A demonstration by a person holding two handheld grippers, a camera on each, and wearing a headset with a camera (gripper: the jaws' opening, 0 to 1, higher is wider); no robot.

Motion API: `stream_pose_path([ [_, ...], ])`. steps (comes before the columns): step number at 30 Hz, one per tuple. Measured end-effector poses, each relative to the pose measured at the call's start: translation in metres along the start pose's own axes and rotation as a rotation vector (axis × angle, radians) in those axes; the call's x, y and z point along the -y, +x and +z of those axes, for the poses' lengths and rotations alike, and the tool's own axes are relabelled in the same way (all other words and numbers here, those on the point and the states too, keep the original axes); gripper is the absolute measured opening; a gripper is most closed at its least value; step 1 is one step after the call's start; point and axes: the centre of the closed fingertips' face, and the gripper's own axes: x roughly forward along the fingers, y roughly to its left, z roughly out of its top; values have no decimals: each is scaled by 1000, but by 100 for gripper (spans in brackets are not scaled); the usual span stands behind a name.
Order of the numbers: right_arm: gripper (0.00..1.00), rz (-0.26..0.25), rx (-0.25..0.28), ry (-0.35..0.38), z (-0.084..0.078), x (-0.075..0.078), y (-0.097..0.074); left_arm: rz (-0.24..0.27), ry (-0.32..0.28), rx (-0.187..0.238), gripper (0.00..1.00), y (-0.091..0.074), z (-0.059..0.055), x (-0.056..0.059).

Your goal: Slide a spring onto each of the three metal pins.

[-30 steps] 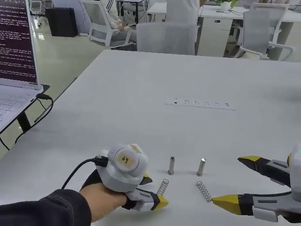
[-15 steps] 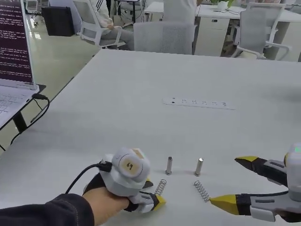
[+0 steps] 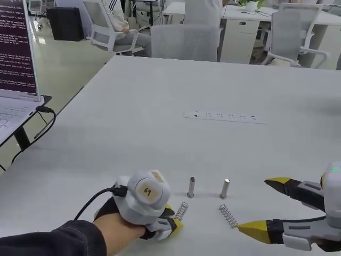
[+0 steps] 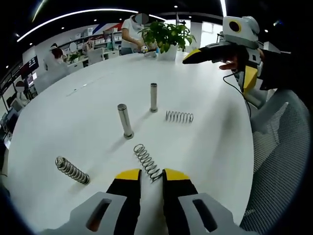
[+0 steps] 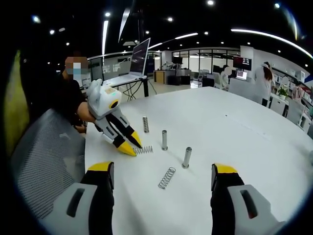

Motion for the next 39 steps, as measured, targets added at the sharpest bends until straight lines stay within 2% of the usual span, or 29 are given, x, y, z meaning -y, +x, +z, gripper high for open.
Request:
stream_pose_path([
  [5,80,4,-4,-2,0,-1,0,7,3,3,5,-1,-1,-2],
  [11,79,10,-7,-5,0,-4,1,12,3,1,5,-3,-3,-3],
  [23,77,28,-12,-18,2,-9,2,-18,50,-28,4,-12,-12,-1],
  [25,78,30,-14,-18,2,-10,2,-26,70,-25,4,-12,-12,0],
  [39,76,45,-20,-14,1,-11,3,-6,70,-30,10,-15,-14,-3],
])
